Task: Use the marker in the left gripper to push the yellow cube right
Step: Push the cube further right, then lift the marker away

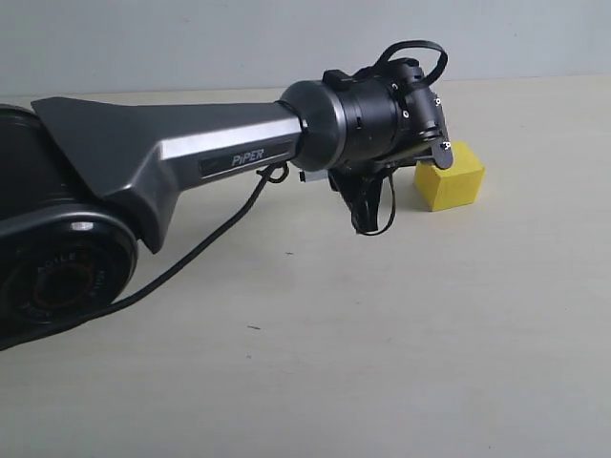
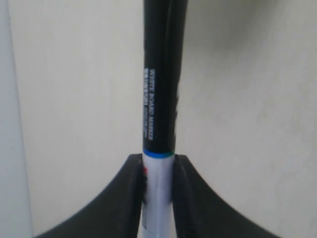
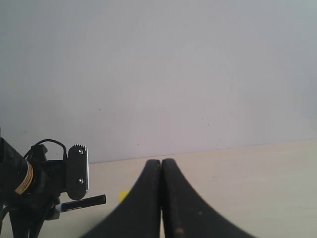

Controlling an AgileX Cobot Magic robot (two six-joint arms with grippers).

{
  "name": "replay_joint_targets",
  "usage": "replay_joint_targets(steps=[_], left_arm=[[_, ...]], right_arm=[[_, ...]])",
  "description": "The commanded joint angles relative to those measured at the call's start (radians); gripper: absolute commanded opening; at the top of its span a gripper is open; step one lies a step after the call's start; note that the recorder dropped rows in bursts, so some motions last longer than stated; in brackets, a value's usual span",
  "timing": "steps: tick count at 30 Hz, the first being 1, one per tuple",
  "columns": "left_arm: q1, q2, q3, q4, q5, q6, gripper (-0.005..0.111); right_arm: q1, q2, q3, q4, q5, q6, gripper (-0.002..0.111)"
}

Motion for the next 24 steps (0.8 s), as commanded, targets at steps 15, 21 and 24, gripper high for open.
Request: replay_joint_targets(steps=[15,21,24], left_arm=[[0.004,0.106,-0.173,-0.055,0.116,0.025,0.000],[0.004,0.169,-0.276,-0.061,0.172,0.022,0.000],[0.005,0.188,-0.309,-0.059,0.176,0.022,0.000]], right_arm=[[-0.003,-0.005,0.005,-0.004,-0.009,-0.008,0.000],[-0.003,-0.005,0.005,-0.006,-0.009,-0.008,0.000],[-0.003,-0.005,0.005,-0.006,-0.009,-0.008,0.000]])
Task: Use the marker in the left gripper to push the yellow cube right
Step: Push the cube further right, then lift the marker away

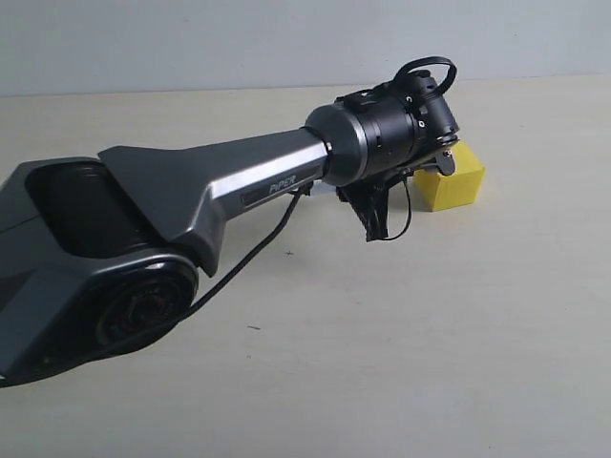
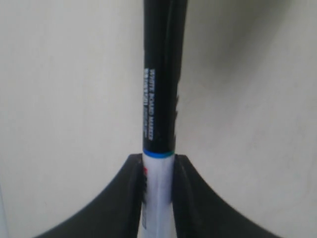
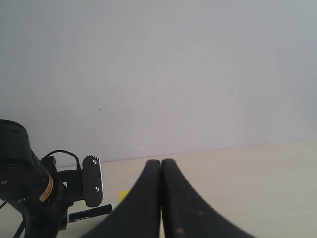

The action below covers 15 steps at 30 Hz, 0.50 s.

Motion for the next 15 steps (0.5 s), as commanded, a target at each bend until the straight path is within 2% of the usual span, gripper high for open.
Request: replay_joint_targets(steps=[1,9,15], left_arm=[[0.001,0.020,-0.049,0.004,0.011,-0.012,0.000],[0.000,0.024,-0.053,0.002,-0.116,-0.067,0.000],[0.000,0.024,-0.053,0.047,-0.081,-0.072,0.000]], right_arm=[[-0.003,-0.005,0.005,-0.006,-0.009,-0.008,0.000],[-0.003,-0.005,0.005,-0.006,-0.009,-0.008,0.000],[-0.003,-0.005,0.005,-0.006,-0.009,-0.008,0.000]])
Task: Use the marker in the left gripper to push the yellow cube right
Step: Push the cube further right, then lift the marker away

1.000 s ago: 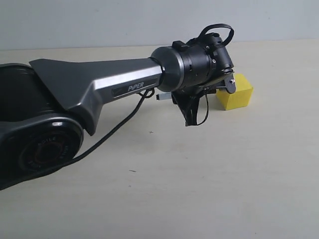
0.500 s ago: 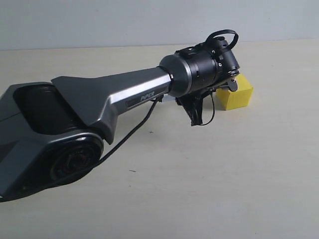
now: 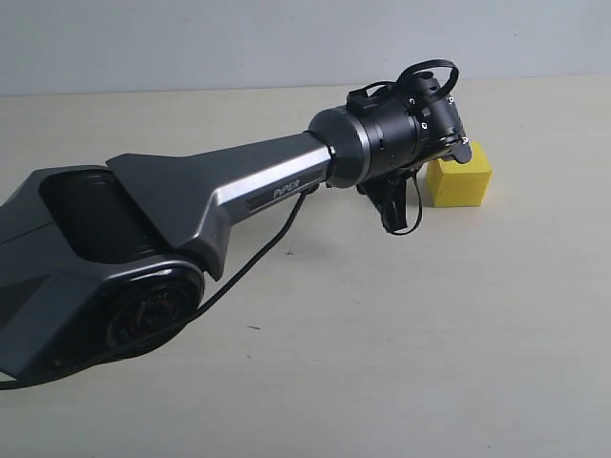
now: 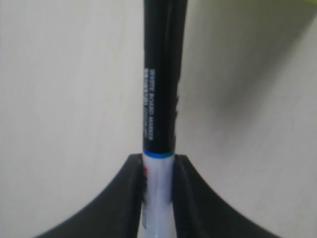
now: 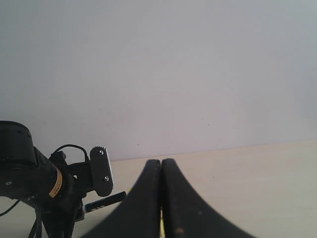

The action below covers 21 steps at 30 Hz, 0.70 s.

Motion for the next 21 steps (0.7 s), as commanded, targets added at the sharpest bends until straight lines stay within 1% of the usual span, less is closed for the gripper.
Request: replay_joint_targets(steps=[1,4,7,17,21], left_arm=[[0.000,0.000,-0.007,0.049,0.045,-0.015,0.000],[0.002,0.000,-0.007,0.071,0.092,0.010,0.000],[0.002,0.000,-0.007,0.065,0.096,0.100,0.000],[0.002,0.002,-0.007,0.051,0.000,0.112,0.000],[-0.005,0.003,-0.007,0.000,-0.049,0.188,0.000]], right_arm=[[-0.003,-0.005,0.005,-0.006,-0.009,-0.008,0.000],[-0.003,-0.005,0.005,-0.002,-0.009,-0.008,0.000],[-0.003,-0.005,0.005,-0.002,-0.009,-0.008,0.000],[-0.003,-0.005,0.005,-0.005,-0.009,-0.008,0.000],[-0.003,-0.005,0.005,-0.005,-0.009,-0.008,0.000]])
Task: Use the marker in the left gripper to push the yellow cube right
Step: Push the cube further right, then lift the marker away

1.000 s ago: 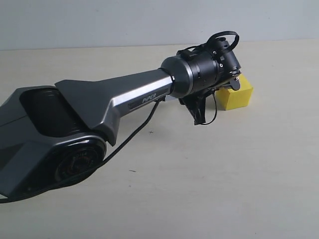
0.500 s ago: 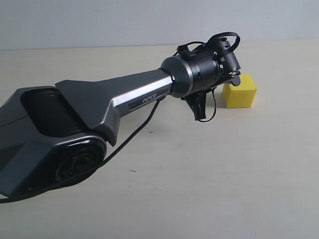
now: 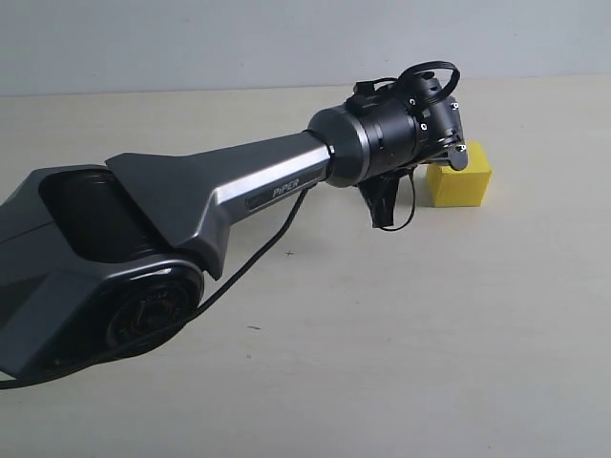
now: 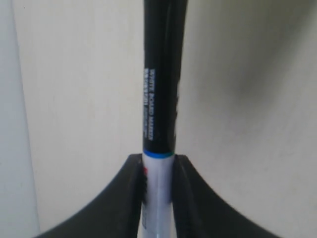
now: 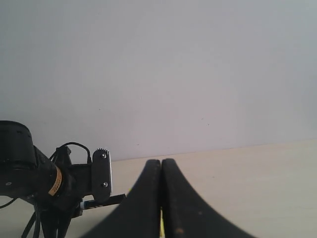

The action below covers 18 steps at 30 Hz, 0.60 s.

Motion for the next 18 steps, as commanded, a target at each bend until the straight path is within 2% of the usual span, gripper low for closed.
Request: replay_joint_targets(steps=[1,4,9,11,14,18], left_arm=[[-0.018,0.003,-0.007,-0.060,-0.083,0.075,0.000],[-0.028,0.003,-0.007,-0.060,-0.089,0.071,0.000],[-0.005,0.003,-0.007,-0.026,0.045,0.004,0.000],[0.002,0.003,-0.007,-0.019,0.037,-0.057,0.000],[-0.004,0.001,-0.007,-0.016,0.022,-0.057,0.000],[0.001,-0.058,-0.007,-0.111,0.032,-0.076,0.000]], right_arm=[[-0.003,-0.005,0.005,-0.005,-0.009,-0.008,0.000],[-0.003,-0.005,0.005,-0.005,-0.009,-0.008,0.000],[-0.003,-0.005,0.005,-0.005,-0.009,-0.008,0.000],[-0.003,-0.005,0.005,-0.005,-0.009,-0.008,0.000],[-0.003,-0.005,0.005,-0.005,-0.009,-0.008,0.000],[-0.003,-0.005,0.005,-0.005,-0.009,-0.008,0.000]])
